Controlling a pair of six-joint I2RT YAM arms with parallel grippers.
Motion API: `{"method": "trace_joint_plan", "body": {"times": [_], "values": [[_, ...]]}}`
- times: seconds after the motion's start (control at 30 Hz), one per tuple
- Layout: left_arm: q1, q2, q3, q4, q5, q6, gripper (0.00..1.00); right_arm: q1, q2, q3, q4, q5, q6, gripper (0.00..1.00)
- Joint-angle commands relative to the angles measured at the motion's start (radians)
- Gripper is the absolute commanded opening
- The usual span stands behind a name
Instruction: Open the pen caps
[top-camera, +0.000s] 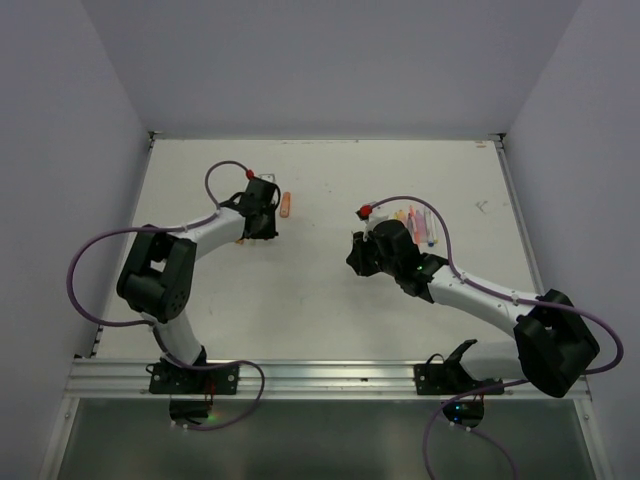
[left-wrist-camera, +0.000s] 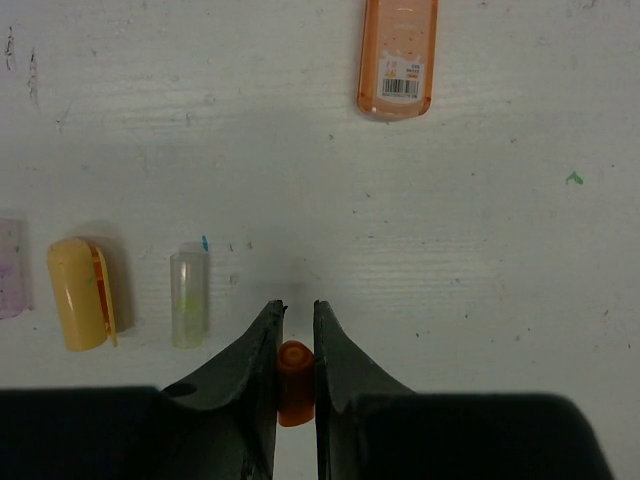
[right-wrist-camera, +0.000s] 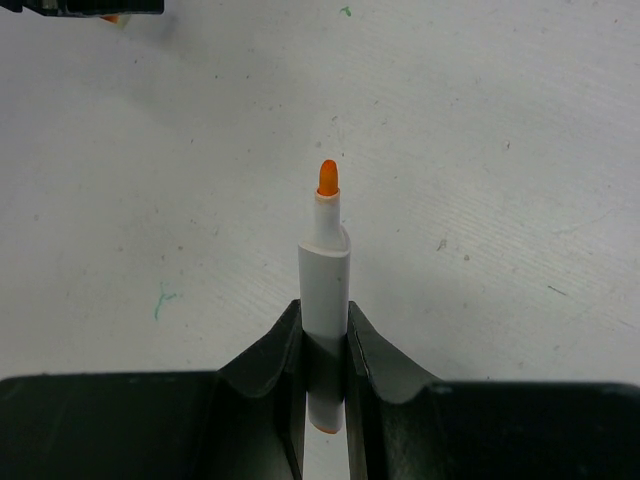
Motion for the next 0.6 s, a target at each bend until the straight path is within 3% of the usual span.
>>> {"method": "trace_joint_plan", "body": {"times": [0.0, 0.57], "values": [[0.004, 0.024, 0.045, 0.005, -0.043, 0.017, 0.13, -0.005, 0.0, 0.006, 0.014, 0.028, 0.0, 0.0], [0.002, 0.084, 0.028, 0.038, -0.092, 0.008, 0.29, -0.007, 0.009, -0.002, 0.021, 0.033, 0.004, 0.0]]}}
